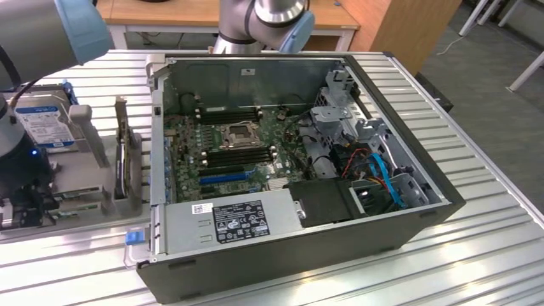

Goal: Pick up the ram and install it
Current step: 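Pick up the ram and move it above insertion slot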

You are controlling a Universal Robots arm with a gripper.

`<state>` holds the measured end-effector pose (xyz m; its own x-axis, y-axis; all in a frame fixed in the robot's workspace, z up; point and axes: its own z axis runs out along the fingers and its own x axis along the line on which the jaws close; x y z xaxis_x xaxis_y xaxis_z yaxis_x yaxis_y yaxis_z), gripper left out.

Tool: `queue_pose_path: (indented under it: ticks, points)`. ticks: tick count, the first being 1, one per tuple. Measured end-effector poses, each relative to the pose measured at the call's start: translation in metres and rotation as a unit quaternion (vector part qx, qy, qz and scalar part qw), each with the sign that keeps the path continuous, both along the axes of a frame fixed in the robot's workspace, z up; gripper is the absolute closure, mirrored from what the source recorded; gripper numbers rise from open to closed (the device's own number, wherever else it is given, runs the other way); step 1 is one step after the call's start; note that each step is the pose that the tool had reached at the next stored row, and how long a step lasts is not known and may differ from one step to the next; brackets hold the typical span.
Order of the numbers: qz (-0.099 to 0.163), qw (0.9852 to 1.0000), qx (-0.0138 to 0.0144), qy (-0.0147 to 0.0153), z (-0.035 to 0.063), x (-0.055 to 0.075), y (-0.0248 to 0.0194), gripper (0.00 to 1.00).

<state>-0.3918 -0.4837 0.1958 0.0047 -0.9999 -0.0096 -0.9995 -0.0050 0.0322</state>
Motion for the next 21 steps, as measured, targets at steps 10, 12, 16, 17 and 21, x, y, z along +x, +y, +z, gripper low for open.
queue_pose_path:
  ticks: [10,12,16,17,21]
  points:
    - [0.000,1.0000,0.0000,-0.0015,-0.0022,-0.0105,0.0001,0.64]
    - [0.000,1.0000,0.0002,-0.0016,-0.0024,-0.0104,0.0003,0.64]
    - [0.000,1.0000,0.0002,-0.0016,-0.0025,-0.0105,0.0020,0.64]
    - [0.000,1.0000,0.0002,-0.0016,-0.0025,-0.0105,0.0020,0.64]
    - [0.000,1.0000,0.0002,-0.0016,-0.0024,-0.0105,0.0020,0.66]
